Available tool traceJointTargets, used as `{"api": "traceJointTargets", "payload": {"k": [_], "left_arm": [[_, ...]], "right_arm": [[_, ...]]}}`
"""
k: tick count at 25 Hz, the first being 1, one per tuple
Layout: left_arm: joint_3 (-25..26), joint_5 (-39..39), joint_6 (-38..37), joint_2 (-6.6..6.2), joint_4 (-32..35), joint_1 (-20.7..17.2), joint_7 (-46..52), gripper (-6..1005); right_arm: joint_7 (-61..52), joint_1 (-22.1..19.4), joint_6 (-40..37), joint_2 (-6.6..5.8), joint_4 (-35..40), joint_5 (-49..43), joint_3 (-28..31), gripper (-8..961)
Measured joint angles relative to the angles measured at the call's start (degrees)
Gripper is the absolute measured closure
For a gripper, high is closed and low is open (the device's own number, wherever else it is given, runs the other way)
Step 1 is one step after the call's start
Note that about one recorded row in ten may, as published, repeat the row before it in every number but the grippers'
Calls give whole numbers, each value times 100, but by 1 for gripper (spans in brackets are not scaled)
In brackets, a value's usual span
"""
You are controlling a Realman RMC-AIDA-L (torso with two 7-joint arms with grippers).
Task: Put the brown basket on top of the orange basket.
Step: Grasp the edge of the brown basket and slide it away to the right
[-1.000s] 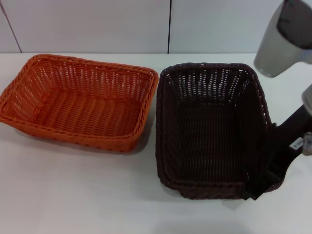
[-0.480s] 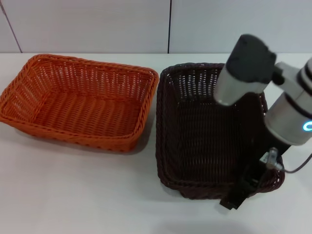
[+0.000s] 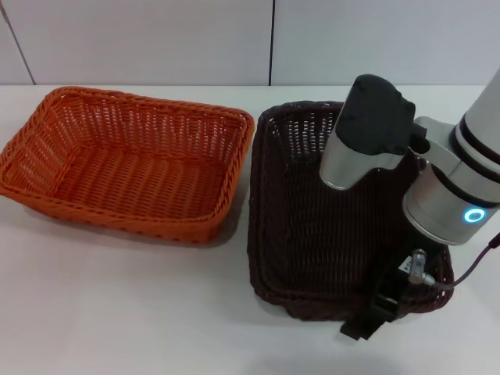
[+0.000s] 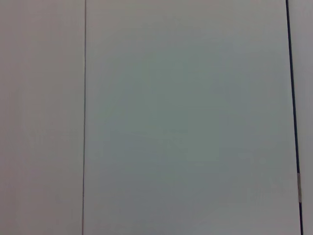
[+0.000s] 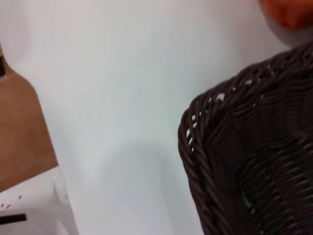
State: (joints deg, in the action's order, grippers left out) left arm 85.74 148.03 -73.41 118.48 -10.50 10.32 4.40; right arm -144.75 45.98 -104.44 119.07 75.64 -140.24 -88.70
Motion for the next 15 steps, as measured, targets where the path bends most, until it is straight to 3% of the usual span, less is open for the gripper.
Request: {"api": "traceJointTargets", "payload": {"k": [8,13,15], "left_arm": [[65,-2,107,-8,5,105,0,259],[68,-2,108,-11,5,106,0,259],[88,-2,110,-16,10,108,0,259]], "right_arm": [[8,6,29,-6,57,6,-35,413],[-2,13,38,-7,38,2,-34,619],[-4,11,39,-7,43,2,-37,628]]}}
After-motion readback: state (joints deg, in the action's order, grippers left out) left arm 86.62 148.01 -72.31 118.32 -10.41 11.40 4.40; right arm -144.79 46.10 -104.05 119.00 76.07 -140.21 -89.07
